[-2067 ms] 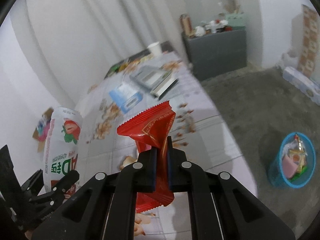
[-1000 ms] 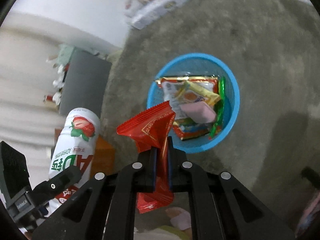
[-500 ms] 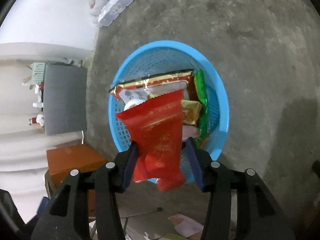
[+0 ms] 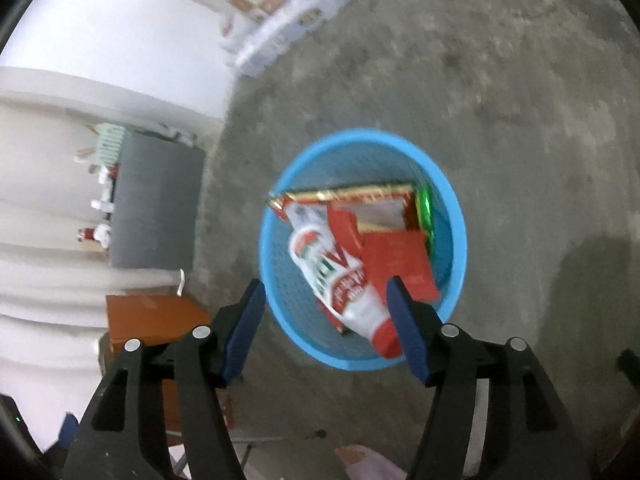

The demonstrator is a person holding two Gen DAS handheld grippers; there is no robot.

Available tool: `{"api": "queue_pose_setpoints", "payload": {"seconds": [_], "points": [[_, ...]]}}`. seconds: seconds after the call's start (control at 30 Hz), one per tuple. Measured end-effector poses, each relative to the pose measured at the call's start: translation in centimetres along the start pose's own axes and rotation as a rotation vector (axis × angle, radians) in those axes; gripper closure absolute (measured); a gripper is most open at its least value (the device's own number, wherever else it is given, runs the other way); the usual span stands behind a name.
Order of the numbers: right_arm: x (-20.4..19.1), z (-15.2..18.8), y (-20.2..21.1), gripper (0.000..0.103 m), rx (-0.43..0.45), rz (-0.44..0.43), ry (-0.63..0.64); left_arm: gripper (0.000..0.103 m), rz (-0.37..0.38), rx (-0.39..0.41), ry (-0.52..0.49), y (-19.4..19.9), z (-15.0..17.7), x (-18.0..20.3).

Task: Collect trash
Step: 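Move both grippers back to the boxes on the table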

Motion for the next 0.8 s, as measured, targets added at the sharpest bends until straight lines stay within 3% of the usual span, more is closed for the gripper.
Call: {"api": "queue_pose_setpoints", "payload": {"seconds": [0.27, 0.47, 0.67, 0.8], "points": [[-3.9, -1.1, 3.8, 0.041, 0.09, -0.077, 0.055, 0.012, -0.03, 0.141, -0.01, 11.2, 1.6, -4.4], [-10.6, 0.2, 6.2, 0.04, 0.093, -0.177, 0.217, 0.012, -0.106, 0.239, 0.03, 19.7, 6.1, -10.3], [-21.8, 5.0, 8.2, 0.039, 0.029, -0.292, 0.487, 0.012, -0.239, 0.357, 0.171, 27.4, 11.4, -18.6], [-30.5, 11.8, 8.3, 0.033, -0.075, -0.4, 0.723, 0.012, -0.321, 0.413, 0.293, 31.2, 13.7, -24.4]]}}
Point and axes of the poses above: each gripper's, at about its wrist camera, not at the fingertips, and y roughly against the way its jaws point, x to its right, z to its underside, the point moved 4 cm from there along -y, roughly the way its jaws point, and after that the axes turned 8 degrees about x, right-handed, at the moved point
